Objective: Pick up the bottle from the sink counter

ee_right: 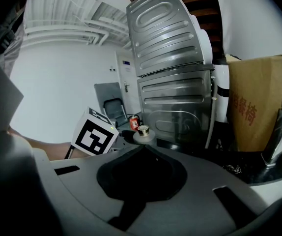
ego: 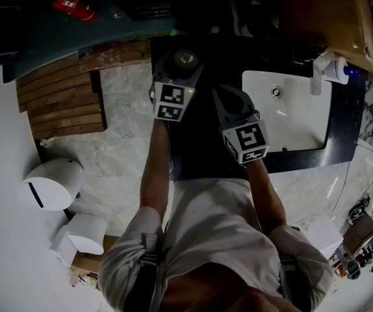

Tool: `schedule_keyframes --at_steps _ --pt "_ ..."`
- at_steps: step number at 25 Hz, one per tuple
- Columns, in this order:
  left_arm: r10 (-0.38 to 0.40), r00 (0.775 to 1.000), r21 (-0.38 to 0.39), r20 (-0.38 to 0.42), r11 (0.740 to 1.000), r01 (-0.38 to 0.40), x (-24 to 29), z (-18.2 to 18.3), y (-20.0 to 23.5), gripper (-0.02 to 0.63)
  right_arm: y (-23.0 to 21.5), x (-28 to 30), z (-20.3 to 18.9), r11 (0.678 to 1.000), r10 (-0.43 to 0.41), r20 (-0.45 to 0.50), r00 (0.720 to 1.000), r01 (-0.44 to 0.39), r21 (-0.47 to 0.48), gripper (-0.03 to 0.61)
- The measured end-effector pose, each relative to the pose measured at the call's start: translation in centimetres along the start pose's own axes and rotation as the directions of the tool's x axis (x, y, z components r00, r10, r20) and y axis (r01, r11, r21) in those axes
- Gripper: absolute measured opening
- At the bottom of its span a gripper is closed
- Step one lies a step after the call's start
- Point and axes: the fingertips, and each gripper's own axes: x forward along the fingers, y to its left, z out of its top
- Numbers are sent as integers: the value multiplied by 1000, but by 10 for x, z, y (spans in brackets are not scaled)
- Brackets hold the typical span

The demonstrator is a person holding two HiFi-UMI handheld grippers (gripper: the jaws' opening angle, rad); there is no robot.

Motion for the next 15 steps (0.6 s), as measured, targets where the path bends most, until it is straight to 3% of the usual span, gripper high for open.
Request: schedule_keyframes --at_steps 15 --pt "9 1000 -7 21 1000 -9 -6 7 -3 324 0 -15 6 1000 -18 22 1000 18 -8 -3"
